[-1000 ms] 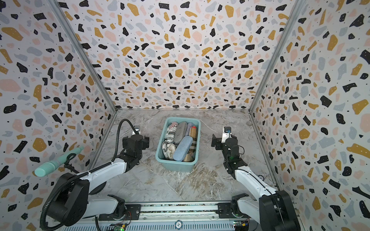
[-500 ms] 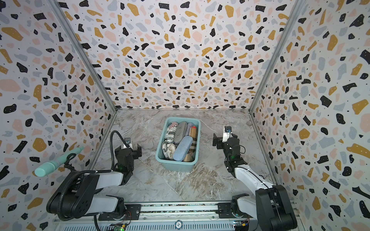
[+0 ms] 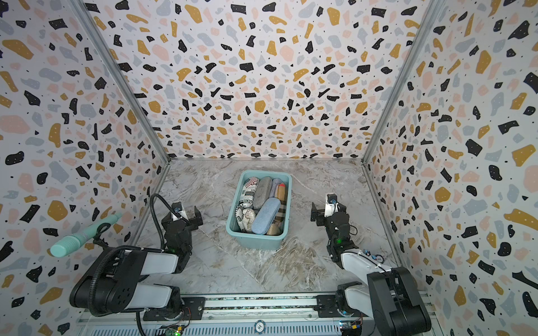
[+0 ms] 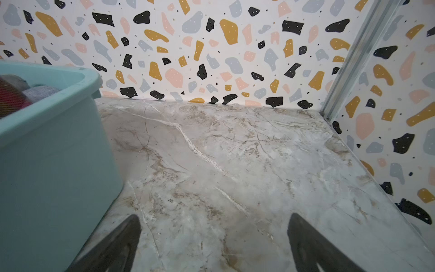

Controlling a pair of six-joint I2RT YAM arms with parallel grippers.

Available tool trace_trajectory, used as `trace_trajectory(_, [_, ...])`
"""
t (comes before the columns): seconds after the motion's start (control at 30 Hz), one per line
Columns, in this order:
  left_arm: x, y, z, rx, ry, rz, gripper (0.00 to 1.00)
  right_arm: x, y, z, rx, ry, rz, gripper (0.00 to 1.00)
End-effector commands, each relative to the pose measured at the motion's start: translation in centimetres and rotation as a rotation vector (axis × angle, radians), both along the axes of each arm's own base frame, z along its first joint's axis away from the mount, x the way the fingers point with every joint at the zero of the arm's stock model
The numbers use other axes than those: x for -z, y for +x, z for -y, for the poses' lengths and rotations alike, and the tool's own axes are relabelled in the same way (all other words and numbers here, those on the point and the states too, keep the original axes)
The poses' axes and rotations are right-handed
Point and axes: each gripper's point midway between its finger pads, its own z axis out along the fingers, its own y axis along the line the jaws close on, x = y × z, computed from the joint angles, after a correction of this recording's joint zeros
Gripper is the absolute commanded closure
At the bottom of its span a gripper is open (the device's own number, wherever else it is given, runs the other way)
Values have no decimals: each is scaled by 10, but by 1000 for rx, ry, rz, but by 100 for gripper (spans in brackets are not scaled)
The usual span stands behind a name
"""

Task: Put the glasses cases into the storage boxes
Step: Reset both arms

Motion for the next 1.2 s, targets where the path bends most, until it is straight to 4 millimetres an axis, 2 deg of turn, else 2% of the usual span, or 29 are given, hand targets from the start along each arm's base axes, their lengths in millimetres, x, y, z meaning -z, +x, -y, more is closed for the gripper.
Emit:
trace_trajectory(0.0, [-16, 2, 0, -2, -21, 74, 1, -17, -2, 2, -13, -66, 90, 1])
trace_trajectory(0.1, [-17, 2, 0, -3, -21, 74, 1, -7, -11, -1, -70, -148, 119, 1])
trace_trajectory(0.3, [-16, 2, 0, -3, -21, 73, 1, 12, -26, 11, -34, -89, 200, 1])
trace_trajectory(0.4, [-17, 2, 0, -3, -20, 75, 1, 7, -19, 13, -5, -101, 231, 1])
trace_trajectory(0.53, [-17, 2, 0, -2, -22, 76, 1, 34, 17, 19, -31, -43, 34, 1])
trace_trajectory(0.6, [-17, 2, 0, -2, -22, 75, 1, 35, 18, 25, -39, -13, 16, 1])
trace_trajectory(1.17, [-16, 2, 0, -3, -21, 73, 1, 35, 18, 25, -34, -21, 19, 1])
